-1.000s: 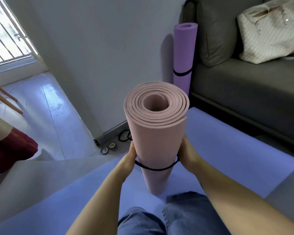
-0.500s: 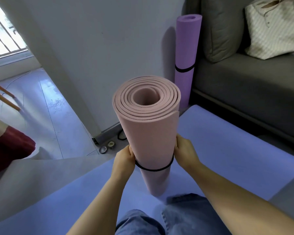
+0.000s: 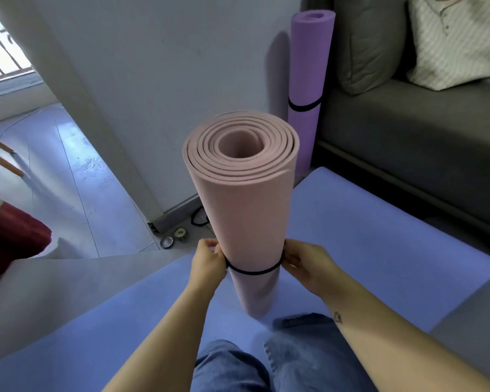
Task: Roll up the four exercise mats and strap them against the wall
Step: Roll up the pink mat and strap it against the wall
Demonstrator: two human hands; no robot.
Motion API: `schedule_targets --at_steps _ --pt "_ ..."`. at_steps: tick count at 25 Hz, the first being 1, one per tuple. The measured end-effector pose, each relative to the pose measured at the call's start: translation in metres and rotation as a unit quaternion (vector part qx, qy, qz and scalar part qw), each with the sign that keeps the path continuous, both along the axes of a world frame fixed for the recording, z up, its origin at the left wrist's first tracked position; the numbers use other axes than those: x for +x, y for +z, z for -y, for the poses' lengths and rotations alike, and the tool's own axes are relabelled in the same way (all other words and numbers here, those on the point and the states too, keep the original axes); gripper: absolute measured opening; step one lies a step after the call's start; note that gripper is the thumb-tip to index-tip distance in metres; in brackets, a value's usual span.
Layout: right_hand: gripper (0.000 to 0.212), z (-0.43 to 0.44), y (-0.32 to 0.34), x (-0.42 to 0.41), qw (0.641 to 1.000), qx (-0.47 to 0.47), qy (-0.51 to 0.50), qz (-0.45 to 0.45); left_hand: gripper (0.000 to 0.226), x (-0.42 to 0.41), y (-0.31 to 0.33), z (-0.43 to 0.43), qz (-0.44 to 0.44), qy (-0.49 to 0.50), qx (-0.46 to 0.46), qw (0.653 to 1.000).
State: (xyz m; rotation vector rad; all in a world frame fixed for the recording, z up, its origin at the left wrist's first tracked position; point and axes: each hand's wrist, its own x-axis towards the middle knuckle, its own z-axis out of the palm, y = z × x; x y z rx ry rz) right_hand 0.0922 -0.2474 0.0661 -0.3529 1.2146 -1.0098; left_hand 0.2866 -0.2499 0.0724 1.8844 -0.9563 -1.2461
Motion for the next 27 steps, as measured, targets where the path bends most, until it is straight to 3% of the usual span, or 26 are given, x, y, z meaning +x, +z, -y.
schedule_targets --at_steps 3,5,8,13,15,16,18,20,23,25,27 --pt "0.018 -0.005 0.002 0.002 0.997 0.001 0.049 -0.065 0.021 -0.014 0.005 -0.015 -0.231 0.122 0.069 0.963" --pt "0.014 -0.003 0.005 0.0 0.992 -0.016 0.074 -0.102 0.021 -0.019 0.001 -0.021 -0.296 0.168 0.049 0.939" --pt "0.012 -0.004 0.006 -0.001 0.985 -0.057 0.083 -0.139 0.018 -0.025 -0.005 -0.023 -0.293 0.172 0.016 0.94" --pt "0.025 -0.021 -0.012 0.012 0.99 -0.066 -0.121 0.012 0.037 -0.043 -0.017 -0.023 -0.24 0.164 -0.005 0.957" --pt "0.027 -0.023 -0.012 0.011 0.989 -0.062 -0.136 0.018 0.035 -0.045 -0.013 -0.019 -0.24 0.155 0.009 0.958" --pt "0.023 -0.023 -0.008 0.01 0.991 -0.064 -0.118 -0.001 0.036 -0.043 -0.009 -0.016 -0.224 0.142 0.016 0.964" --pt "0.015 -0.021 0.004 0.005 0.995 -0.06 -0.065 -0.052 0.054 -0.035 0.006 -0.01 -0.103 0.093 -0.015 0.99" --pt "0.012 -0.018 0.01 0.0 0.993 -0.043 -0.026 -0.11 0.068 -0.026 0.038 -0.006 -0.003 0.063 -0.14 0.988" --pt "0.015 -0.017 0.014 -0.001 0.986 -0.03 0.0 -0.163 0.084 -0.012 0.111 -0.004 0.067 -0.058 -0.36 0.929" --pt "0.017 -0.017 0.019 -0.001 0.982 -0.018 0.002 -0.188 0.091 0.001 0.15 -0.003 0.205 -0.216 -0.401 0.866" --pt "0.016 -0.02 0.025 -0.005 0.978 -0.008 0.008 -0.209 0.089 0.009 0.17 -0.004 0.308 -0.308 -0.403 0.805"
